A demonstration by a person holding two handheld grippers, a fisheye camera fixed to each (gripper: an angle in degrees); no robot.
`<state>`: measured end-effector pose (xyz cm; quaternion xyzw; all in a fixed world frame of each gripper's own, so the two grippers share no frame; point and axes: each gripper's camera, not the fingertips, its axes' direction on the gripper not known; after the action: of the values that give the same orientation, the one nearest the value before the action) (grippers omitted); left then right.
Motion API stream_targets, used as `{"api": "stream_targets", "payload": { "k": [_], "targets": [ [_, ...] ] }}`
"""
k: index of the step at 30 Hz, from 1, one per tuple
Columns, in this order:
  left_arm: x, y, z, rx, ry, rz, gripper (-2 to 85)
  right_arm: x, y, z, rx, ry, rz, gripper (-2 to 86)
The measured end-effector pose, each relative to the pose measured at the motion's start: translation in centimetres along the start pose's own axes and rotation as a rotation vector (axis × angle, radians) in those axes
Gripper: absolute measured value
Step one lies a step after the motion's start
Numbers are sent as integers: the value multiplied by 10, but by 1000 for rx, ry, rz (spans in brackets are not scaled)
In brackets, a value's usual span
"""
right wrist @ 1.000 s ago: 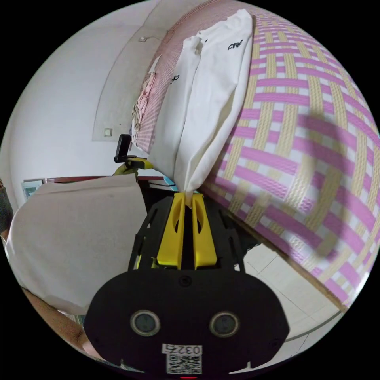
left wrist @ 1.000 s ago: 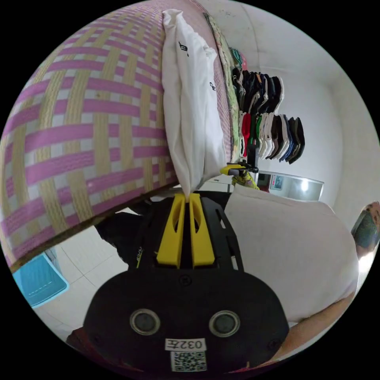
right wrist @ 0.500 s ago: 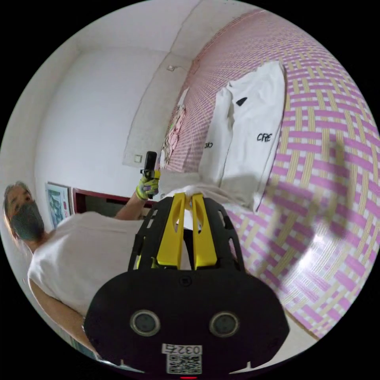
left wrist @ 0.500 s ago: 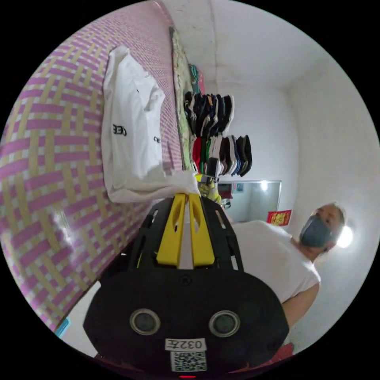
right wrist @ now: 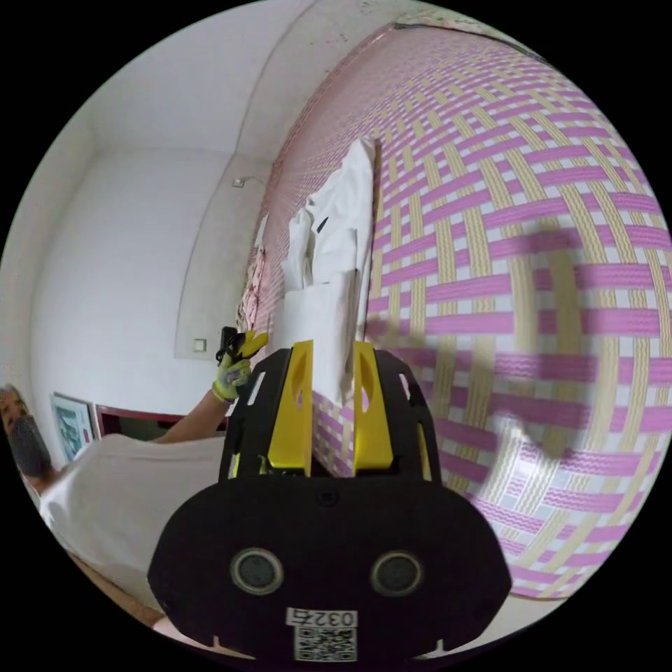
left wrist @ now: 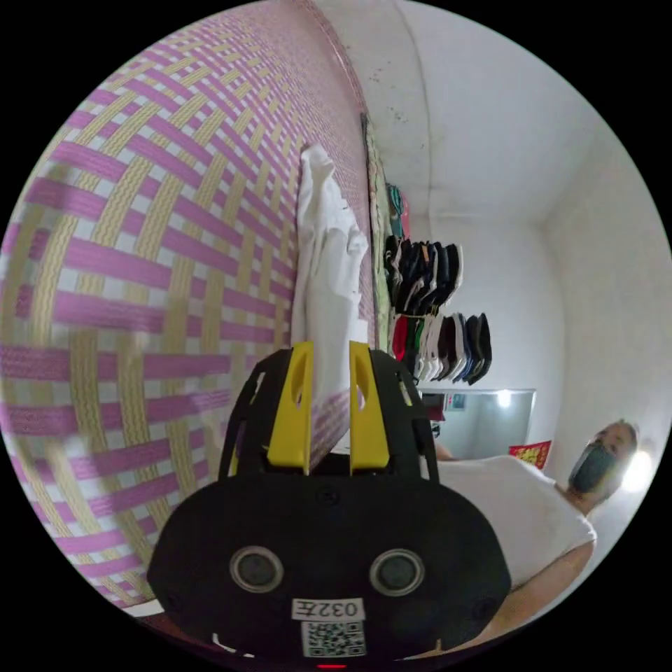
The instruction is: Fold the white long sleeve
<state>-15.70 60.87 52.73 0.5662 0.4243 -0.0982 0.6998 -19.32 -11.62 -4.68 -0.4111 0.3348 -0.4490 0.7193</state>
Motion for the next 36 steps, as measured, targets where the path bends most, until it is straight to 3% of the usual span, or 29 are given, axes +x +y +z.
{"api": "stream_targets", "payload": {
  "k": [15, 19, 27, 31, 36],
  "targets": [
    [125, 107, 127, -175, -559, 531, 85, -128, 77, 101, -171, 508, -530, 78],
    [148, 129, 155, -193, -624, 654, 81, -150, 94, 118, -179, 579, -658, 79],
    [180, 160, 194, -214, -748, 787, 74, -174, 130, 138, -153, 657, -878, 93],
    [189, 172, 209, -206, -817, 842, 76, -180, 132, 141, -200, 603, -903, 111],
    [190, 174, 212, -193, -776, 812, 74, -184, 130, 140, -229, 580, -893, 108]
  ]
}}
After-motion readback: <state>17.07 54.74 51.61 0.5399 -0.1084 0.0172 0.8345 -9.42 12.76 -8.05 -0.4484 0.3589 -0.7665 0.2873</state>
